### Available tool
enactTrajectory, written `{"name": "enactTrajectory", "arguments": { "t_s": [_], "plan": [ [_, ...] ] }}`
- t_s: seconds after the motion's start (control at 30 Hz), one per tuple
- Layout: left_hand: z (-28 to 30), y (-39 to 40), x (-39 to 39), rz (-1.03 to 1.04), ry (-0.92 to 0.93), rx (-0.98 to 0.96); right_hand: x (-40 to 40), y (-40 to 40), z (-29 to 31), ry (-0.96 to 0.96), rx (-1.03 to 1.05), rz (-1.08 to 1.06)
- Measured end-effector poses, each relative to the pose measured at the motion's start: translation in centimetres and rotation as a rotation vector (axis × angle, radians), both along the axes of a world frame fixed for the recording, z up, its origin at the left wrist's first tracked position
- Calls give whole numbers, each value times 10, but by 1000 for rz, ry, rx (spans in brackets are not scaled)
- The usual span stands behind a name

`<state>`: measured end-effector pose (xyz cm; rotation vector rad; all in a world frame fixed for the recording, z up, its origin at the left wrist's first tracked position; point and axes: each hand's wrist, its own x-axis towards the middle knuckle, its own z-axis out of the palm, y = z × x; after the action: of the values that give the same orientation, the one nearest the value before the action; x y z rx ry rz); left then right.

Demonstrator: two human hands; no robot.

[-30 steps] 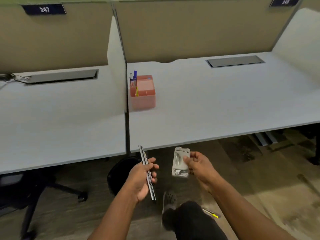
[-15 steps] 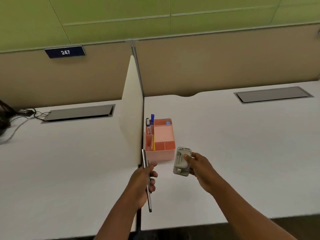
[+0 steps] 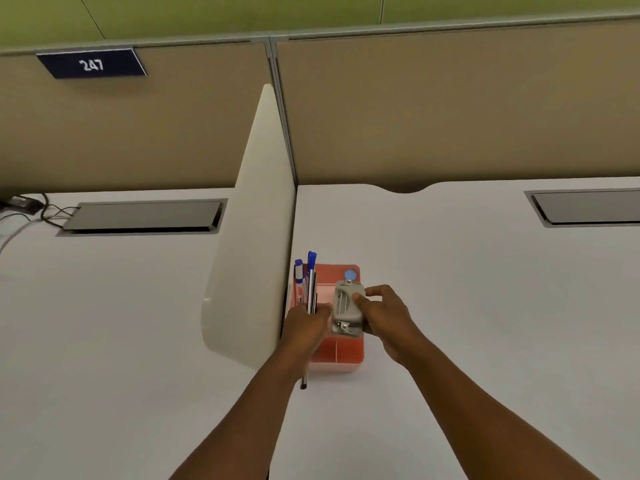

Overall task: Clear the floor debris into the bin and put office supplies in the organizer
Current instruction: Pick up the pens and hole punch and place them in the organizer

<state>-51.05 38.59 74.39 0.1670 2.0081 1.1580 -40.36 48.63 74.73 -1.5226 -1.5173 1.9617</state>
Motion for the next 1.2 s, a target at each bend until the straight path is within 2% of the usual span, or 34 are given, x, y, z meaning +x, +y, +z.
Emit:
{"name": "enactTrajectory", "arguments": {
  "t_s": [0.13,0.23,0.3,0.5,0.63,0.83,0.93,1.03,1.1,1.17,1.2],
  "plan": [
    [-17,18,-3,-2,4,28,-11,8,-12,-87,87,59],
    [-23,27,-12,4,44,-42,-17,15,-15,-272,369,255],
    [-25,31,-16,-23,107,-93,-21,21,-15,-351,501,344],
    [-35,28,-22,-160,323,-252,-30,24,-23,-540,676,551],
    [-33,29,-21,-174,365,-273,-29,21,-27,-553,710,536],
    [-33,32,-16,-216,433,-294,-25,20,-31,-582,609,536],
    [-30,33,-16,-219,393,-308,-23,19,-27,-574,550,523],
    [-23,34,-17,-143,273,-245,-17,11,-16,-628,727,455],
    [-10,32,-17,-10,52,-90,-12,3,-4,-576,797,344],
    [6,27,-16,90,-187,130,-8,-3,8,-437,759,308],
    [13,24,-15,107,-241,242,-6,-6,13,-357,725,318]
  ]
}}
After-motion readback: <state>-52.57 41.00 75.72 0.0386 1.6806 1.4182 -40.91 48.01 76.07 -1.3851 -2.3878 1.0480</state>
